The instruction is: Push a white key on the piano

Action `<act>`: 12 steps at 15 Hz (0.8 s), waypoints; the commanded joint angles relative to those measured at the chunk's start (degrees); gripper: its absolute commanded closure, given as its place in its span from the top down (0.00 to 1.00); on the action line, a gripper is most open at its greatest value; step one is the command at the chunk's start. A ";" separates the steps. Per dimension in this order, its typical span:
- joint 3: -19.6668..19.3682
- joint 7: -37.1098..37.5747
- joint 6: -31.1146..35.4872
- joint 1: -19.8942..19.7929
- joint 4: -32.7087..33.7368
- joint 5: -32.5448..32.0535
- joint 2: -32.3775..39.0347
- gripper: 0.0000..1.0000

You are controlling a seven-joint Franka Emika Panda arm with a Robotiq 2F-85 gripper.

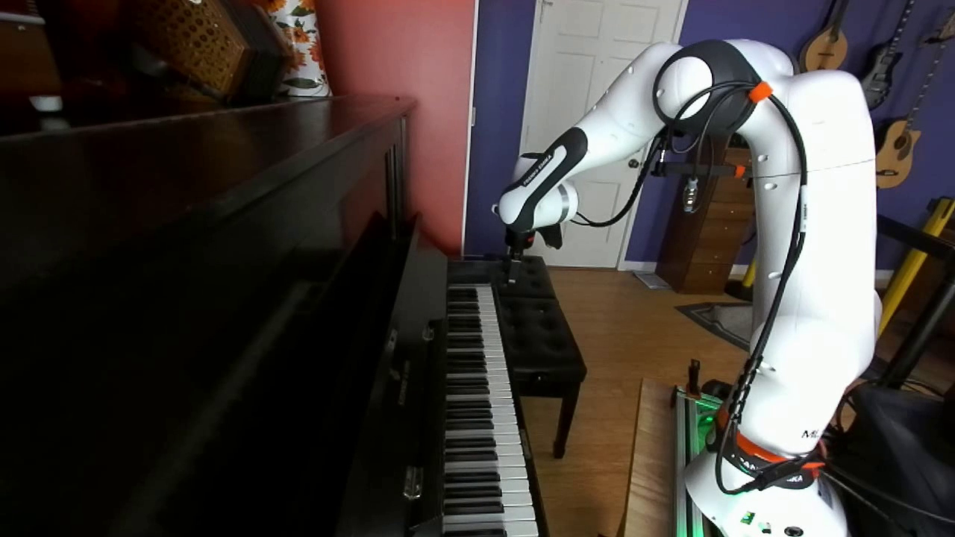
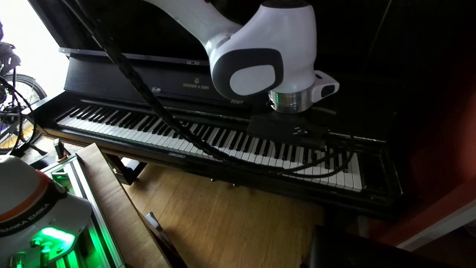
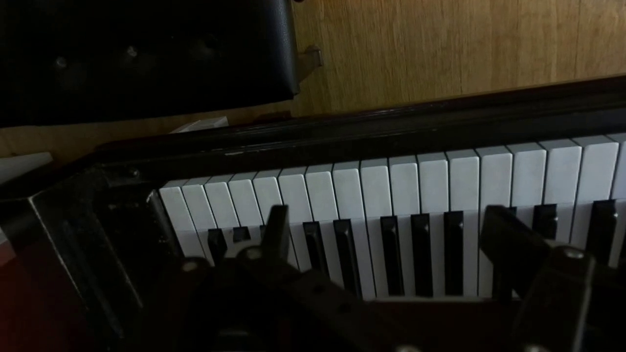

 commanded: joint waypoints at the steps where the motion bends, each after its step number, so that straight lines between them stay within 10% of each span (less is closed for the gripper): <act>1: 0.02 1.99 -0.53 -0.48 1.97 -1.13 1.94 1.00; 5: 3.05 -2.43 -1.50 -3.88 6.09 2.99 5.37 1.00; 6: 3.99 -3.79 -1.61 -4.85 7.04 3.88 6.20 0.75; 12: 7.43 -9.23 -6.61 -8.24 13.68 7.10 12.04 0.33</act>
